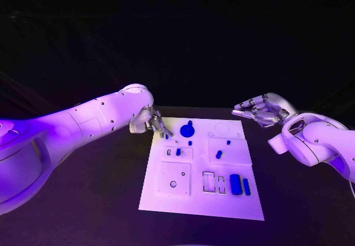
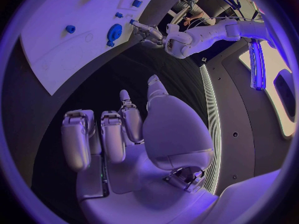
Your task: Assemble the parts on the task board
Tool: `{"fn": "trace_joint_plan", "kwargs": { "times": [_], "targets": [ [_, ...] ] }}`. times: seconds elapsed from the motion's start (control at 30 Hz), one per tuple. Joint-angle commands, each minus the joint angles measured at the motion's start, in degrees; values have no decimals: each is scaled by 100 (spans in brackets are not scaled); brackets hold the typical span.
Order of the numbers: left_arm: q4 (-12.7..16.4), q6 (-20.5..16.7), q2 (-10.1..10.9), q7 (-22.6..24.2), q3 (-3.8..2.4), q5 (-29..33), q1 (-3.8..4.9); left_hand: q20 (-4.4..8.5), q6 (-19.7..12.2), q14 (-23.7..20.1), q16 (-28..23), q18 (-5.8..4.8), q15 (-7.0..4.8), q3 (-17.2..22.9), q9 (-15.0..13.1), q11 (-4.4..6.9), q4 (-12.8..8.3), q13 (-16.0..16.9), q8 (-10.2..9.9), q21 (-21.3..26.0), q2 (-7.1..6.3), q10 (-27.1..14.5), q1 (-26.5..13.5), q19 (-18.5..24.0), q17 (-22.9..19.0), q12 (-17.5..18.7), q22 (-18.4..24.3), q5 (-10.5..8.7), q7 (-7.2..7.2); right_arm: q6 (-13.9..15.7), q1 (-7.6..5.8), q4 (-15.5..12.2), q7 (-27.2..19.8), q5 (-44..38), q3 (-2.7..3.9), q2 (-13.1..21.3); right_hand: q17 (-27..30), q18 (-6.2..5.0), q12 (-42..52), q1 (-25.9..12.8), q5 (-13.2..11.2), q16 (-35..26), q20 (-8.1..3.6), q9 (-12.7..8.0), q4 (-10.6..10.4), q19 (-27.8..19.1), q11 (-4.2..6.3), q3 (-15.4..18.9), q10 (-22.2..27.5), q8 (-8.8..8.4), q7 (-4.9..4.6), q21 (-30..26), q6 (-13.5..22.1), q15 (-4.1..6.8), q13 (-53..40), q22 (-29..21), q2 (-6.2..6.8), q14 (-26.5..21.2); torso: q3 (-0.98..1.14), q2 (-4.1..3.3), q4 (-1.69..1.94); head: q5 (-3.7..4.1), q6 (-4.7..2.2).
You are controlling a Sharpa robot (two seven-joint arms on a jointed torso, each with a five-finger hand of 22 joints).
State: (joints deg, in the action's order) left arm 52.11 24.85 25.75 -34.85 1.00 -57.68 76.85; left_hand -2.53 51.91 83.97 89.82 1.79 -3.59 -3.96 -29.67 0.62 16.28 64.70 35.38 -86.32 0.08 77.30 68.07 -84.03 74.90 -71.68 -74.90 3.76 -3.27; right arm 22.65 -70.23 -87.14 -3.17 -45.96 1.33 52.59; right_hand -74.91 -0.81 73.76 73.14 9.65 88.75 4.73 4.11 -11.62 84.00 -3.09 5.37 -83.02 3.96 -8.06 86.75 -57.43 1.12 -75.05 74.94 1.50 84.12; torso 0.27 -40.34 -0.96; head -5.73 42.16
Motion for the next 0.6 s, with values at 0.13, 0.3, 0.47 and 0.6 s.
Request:
{"fn": "trace_joint_plan", "kwargs": {
  "times": [0.13, 0.3, 0.47, 0.6],
  "targets": [
    [14, 62, -20, 20, 0, 124, -3, 26, 29, 603, 18, -44, -54, 47, -10, 21, 5, 8, 41, -13, 32, 36, 20, -352, 1510, -29, -1002, 22, 5, -79, 4, -2, -61, -13, 1, -7, -1287, -65, -13, 57, 41, -17, 31, 9, -7, 286, -14, 35, 33, 9, -6, -17, 3, -14, -553, 906, -28, 535, 2, -2, -2, -4, 3],
    [0, -27, -21, 22, 0, 133, -4, 34, 35, 603, 18, -41, -62, 71, -20, 29, 4, 7, 56, -6, 79, 38, 53, -347, 1510, -29, -994, 24, 13, -80, 4, -2, -59, -13, 1, -6, -1287, -65, -13, 57, 41, -17, 31, 9, -7, 286, -14, 35, 33, 9, -6, -17, 3, -14, -553, 906, -28, 535, 1, -2, 0, -1, 4],
    [-7, -77, -35, 7, 0, 136, -5, 38, 36, 603, 18, -38, -66, 82, -25, 33, -6, 9, 63, 1, 90, 40, 82, -342, 1510, -30, -984, 26, 17, -82, 4, -1, -58, -13, 1, -9, -1287, -65, -13, 57, 41, -17, 31, 9, -7, 286, -14, 35, 33, 9, -6, -17, 3, -14, -553, 906, -28, 535, 0, -3, -1, -6, 8],
    [-14, -100, -57, 13, 0, 138, -13, 43, 35, 603, 18, -38, -70, 96, -33, 38, -21, 7, 74, 4, 98, 41, 125, -340, 1510, -29, -981, 29, 21, -84, 4, 1, -58, -13, 1, -12, -1287, -65, -13, 57, 41, -17, 31, 9, -7, 286, -14, 35, 33, 9, -6, -17, 3, -14, -553, 906, -28, 535, 0, -2, -2, -6, 11]
  ]
}}
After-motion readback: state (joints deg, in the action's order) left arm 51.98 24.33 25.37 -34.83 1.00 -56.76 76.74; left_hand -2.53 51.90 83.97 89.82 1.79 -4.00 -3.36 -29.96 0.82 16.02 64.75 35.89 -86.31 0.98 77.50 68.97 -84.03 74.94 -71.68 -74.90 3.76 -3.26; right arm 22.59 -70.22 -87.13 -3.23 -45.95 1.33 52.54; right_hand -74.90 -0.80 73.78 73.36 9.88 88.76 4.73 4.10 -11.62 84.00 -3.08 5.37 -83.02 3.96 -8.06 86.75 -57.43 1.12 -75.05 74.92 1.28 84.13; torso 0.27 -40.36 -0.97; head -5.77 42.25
